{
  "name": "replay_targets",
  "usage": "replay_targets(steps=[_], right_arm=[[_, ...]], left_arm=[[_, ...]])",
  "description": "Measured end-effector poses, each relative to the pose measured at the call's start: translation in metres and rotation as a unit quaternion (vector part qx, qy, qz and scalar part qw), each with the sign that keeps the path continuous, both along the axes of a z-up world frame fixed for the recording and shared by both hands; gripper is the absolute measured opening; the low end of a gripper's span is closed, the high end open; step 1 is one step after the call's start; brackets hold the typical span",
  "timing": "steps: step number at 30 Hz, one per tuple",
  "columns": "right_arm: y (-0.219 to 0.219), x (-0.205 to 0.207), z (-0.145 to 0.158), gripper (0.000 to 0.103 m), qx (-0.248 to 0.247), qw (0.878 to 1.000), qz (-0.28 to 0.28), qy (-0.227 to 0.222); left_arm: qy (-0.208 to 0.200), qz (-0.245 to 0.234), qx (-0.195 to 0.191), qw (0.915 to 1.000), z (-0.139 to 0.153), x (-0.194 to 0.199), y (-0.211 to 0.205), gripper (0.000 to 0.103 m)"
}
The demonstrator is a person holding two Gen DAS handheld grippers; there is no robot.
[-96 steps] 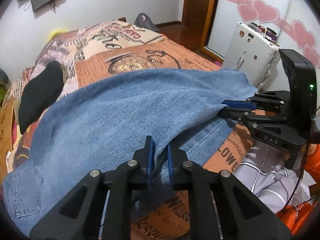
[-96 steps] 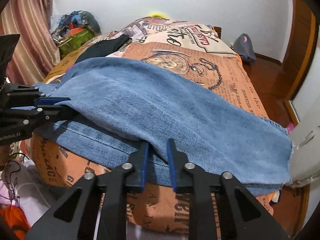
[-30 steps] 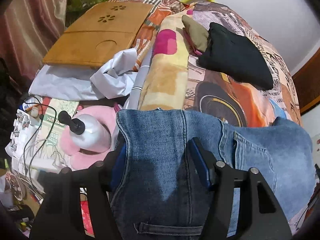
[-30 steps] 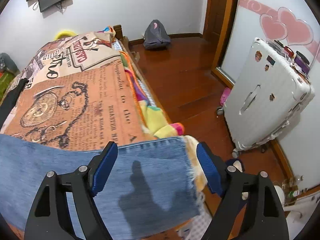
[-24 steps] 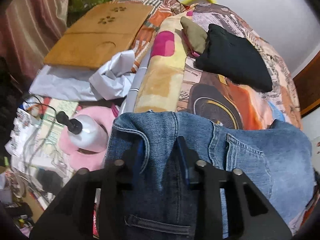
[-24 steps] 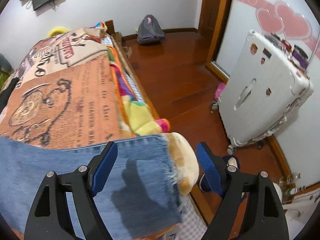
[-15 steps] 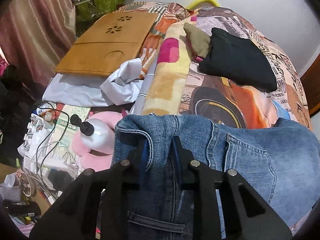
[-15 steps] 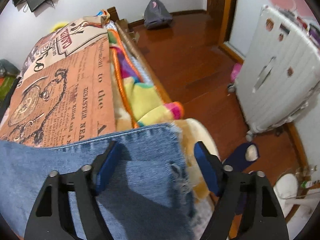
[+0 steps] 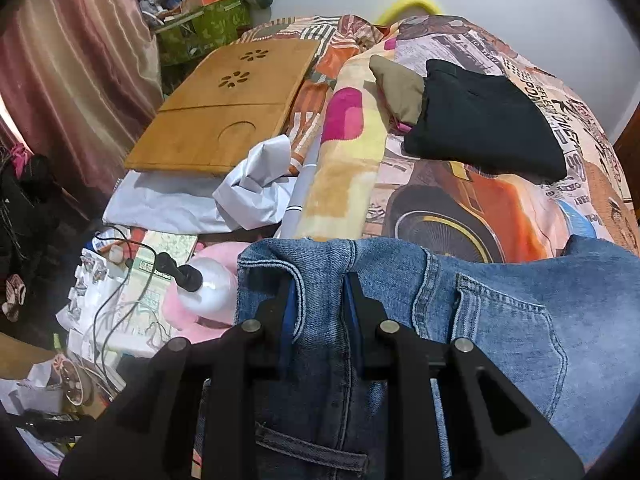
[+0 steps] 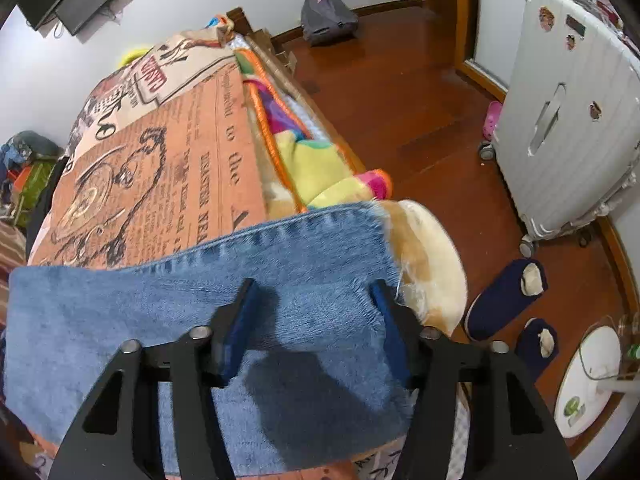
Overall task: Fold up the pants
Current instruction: 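Grasp the waistband with the left gripper while the right gripper grasps the hem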
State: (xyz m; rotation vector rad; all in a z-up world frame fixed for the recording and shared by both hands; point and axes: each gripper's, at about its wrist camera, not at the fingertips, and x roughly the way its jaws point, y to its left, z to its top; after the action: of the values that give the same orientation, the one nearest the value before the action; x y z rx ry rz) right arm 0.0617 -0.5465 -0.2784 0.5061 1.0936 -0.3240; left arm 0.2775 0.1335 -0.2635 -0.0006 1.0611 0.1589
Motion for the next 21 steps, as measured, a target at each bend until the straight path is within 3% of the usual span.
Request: replay_targets(steps=[3, 5, 7, 16, 21], right_arm=[[0.008, -0.004, 0.004, 0.033, -0.037, 0.999, -0.010, 0.006], [0.007, -0.007, 0.006, 0.018, -0.047, 0.999, -0.017, 0.003], [0.009, -0.008, 0.010, 0.012, -0.061, 0.998, -0.012, -0.006], [0.012, 0.025, 0.036, 0.009, -0.140, 0.989, 0.015, -0.045], [0.008, 0.047, 0.012, 0.009, -0.153, 0.988, 0.014, -0.012]], left_arm=[[-0.007, -0.001, 0.008, 0.9999, 0.001, -0.004, -0.002, 0.023], [-0.012, 0.000, 0.008, 0.9999, 0.003, -0.007, -0.002, 0.023], [-0.014, -0.001, 0.007, 0.9999, 0.005, -0.008, -0.001, 0.023], [-0.046, 0.006, 0.014, 0.9988, 0.030, -0.004, -0.002, 0.023], [-0.009, -0.002, 0.049, 0.9987, 0.005, 0.007, -0.005, 0.023]])
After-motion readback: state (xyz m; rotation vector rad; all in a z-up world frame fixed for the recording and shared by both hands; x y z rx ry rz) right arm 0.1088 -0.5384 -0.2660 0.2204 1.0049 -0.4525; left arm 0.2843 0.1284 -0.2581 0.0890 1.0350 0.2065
